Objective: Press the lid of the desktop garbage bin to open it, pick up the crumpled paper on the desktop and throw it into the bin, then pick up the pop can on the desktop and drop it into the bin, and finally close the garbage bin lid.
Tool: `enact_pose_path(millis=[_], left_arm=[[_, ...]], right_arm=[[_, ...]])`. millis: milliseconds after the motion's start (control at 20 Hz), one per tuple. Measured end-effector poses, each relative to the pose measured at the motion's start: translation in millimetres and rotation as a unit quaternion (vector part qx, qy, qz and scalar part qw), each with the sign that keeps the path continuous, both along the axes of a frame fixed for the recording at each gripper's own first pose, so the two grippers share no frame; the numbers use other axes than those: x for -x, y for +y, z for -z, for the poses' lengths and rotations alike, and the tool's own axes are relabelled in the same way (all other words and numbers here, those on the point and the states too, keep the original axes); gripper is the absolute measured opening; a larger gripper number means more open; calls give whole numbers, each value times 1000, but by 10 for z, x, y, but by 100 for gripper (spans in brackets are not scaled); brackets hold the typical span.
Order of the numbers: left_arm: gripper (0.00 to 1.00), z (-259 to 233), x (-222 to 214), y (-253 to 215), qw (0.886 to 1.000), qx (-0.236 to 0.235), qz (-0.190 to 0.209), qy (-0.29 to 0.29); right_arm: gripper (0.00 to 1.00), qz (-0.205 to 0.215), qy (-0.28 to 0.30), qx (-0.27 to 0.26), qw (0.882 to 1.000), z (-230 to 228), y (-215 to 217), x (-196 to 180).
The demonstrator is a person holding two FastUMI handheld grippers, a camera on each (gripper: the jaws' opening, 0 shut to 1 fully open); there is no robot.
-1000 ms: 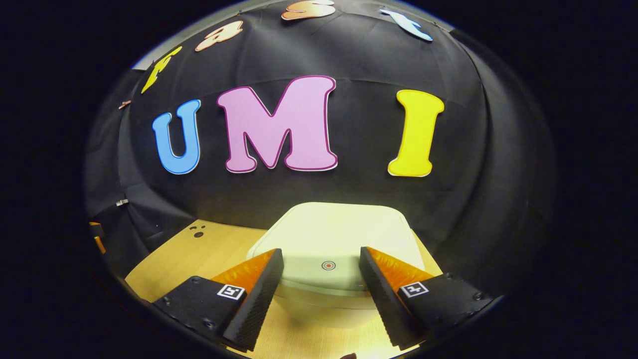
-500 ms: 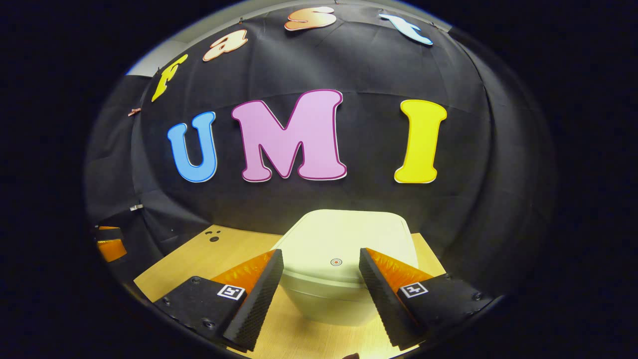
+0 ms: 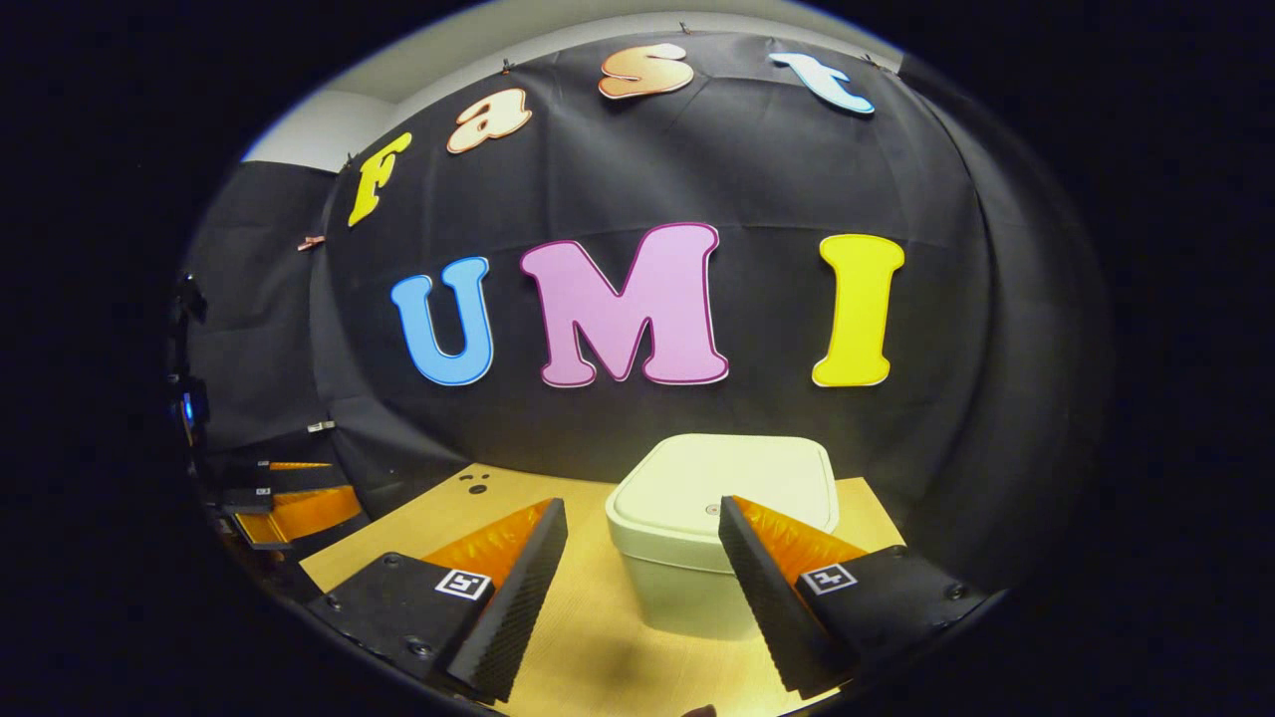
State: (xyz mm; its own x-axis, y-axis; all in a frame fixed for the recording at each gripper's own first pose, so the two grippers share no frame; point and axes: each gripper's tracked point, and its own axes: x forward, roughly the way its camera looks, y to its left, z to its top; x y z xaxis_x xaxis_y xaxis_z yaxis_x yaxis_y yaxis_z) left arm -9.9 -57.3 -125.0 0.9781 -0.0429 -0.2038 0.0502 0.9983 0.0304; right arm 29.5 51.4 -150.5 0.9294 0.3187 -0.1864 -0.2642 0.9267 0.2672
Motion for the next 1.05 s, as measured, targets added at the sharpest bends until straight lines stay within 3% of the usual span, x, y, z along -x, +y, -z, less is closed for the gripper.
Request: enact_pose_path(millis=[350, 1050], left_arm=[[94, 27, -6, -114, 1000, -13, -11, -3], [94, 51, -46, -467, 999, -32, -22, -7]], right_arm=[[96, -24, -10, -6, 1000, -47, -68, 321], [97, -72, -28, 2, 997, -24, -162, 484]])
